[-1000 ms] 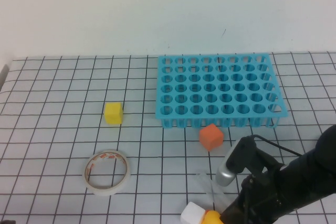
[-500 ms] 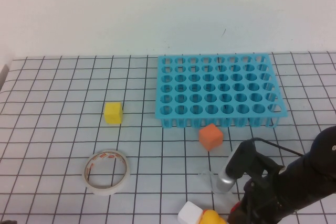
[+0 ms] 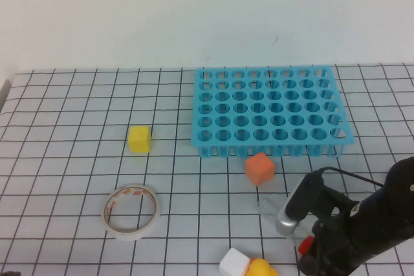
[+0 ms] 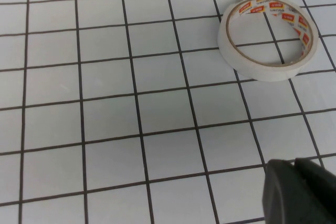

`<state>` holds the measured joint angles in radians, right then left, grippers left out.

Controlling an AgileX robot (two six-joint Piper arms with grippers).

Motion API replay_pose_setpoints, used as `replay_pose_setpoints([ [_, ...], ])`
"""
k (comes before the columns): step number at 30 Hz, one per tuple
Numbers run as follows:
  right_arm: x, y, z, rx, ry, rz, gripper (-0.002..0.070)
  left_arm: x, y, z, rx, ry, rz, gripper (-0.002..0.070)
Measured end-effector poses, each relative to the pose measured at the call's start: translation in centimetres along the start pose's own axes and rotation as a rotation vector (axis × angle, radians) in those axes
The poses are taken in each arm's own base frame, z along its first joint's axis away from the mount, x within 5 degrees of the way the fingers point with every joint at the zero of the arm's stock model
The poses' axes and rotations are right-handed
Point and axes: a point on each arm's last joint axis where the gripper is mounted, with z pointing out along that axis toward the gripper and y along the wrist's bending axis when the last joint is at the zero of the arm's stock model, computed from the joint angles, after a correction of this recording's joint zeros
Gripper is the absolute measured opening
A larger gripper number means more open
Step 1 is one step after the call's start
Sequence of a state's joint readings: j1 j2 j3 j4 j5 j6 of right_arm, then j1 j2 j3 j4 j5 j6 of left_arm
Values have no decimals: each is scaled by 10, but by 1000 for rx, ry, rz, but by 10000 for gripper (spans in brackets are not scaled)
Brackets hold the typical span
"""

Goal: Place the test tubes

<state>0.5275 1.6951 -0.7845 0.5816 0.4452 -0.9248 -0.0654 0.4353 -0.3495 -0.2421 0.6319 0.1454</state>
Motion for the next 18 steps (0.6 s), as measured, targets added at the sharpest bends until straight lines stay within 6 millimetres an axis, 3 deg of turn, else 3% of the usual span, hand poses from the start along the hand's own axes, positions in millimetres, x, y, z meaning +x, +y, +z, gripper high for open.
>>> replay_pose_setpoints([
  [5,0,-7,-9,-53,57,23,39,0,0,0,0,0,0,-2],
  [12,-23,-18,-36,-33,178,98,205,0,0,0,0,0,0,-2],
  [18,-46,-28,-45,43,56,271,242,0,0,0,1,0,-1,-2],
])
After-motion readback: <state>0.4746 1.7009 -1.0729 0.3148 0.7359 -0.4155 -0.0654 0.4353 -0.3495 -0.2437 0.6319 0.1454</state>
